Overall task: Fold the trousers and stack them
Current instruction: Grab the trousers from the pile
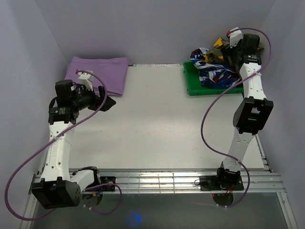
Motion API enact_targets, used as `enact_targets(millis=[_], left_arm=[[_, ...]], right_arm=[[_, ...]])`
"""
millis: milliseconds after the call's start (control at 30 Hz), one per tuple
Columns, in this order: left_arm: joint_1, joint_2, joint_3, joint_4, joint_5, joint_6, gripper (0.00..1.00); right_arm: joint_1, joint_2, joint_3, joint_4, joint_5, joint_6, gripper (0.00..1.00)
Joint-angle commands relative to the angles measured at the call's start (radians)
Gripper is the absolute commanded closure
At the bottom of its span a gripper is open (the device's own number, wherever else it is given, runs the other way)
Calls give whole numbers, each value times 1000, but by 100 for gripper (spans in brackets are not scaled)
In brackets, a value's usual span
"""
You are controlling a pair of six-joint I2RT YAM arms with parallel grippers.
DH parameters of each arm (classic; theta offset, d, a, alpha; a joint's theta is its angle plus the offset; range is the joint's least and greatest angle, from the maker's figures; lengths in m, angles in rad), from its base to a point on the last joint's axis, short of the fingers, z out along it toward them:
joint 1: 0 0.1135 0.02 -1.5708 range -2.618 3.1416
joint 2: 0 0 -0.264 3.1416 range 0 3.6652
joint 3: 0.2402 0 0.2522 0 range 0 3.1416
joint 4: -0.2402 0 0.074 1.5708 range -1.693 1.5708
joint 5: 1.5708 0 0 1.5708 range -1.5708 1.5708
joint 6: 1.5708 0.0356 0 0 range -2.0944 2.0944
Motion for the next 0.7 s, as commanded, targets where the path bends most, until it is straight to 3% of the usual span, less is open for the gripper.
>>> enact_targets(millis=[0,300,533,600,633,667], left_arm=[[0,9,-6,57,57,-44,2],[1,67,4,68,89,-57,2],[0,79,0,73,86,-54,2],[1,83,0,70,78,-54,2],[1,84,1,70,74,-55,2],[1,86,3,68,70,-54,2]], right_arm=[[-2,50,14,174,17,-58,10],[-5,279,137,559,321,-159,10],[-11,368,157,681,330,-218,10],[-11,391,166,690,318,-219,0],[-11,400,169,689,301,-221,5],[-11,405,172,692,293,-221,20]])
